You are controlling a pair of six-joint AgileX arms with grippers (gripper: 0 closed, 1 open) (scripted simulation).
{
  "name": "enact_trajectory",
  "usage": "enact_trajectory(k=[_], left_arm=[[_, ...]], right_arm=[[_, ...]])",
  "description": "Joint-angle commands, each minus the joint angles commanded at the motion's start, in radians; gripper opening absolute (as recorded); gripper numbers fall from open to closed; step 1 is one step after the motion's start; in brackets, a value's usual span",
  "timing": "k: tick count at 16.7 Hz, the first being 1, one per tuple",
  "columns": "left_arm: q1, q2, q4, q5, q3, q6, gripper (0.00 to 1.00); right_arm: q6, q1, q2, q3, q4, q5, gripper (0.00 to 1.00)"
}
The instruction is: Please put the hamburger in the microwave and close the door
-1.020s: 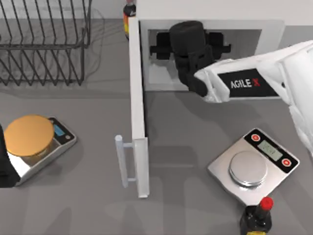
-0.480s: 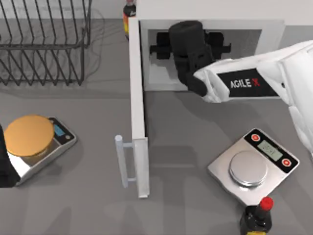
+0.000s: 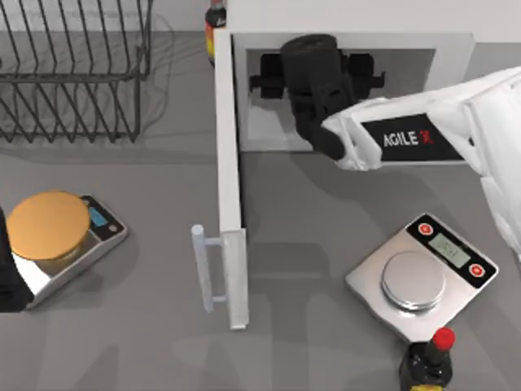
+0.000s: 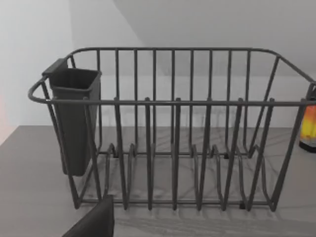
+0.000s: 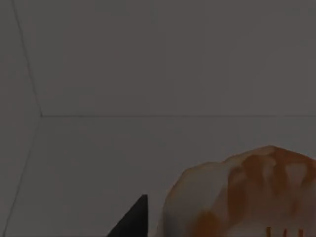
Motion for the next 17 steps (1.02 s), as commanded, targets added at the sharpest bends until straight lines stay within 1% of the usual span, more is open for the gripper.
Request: enact_trajectory(k=[1, 2, 9, 10, 13, 17], left_arm=[[0.0, 0.0, 0.0, 0.0, 0.0, 0.0, 1.0], [0.0, 0.0, 0.0, 0.0, 0.0, 0.0, 1.0], [0.0, 0.0, 0.0, 0.0, 0.0, 0.0, 1.0], [0.0, 0.0, 0.0, 0.0, 0.0, 0.0, 1.0], [0.0, 0.0, 0.0, 0.0, 0.0, 0.0, 1.0], [0.0, 0.0, 0.0, 0.0, 0.0, 0.0, 1.0]], right_arm=[[0.0, 0.0, 0.0, 0.0, 0.0, 0.0, 0.98], [0.0, 0.0, 0.0, 0.0, 0.0, 0.0, 1.0], [0.0, 0.0, 0.0, 0.0, 0.0, 0.0, 1.0], [0.01, 0.066, -0.121, -0.18, 0.061, 0.103, 1.0], [0.018, 0.081, -0.149, -0.216, 0.077, 0.114, 1.0], [0.056, 0.149, -0.253, -0.399, 0.143, 0.174, 1.0]])
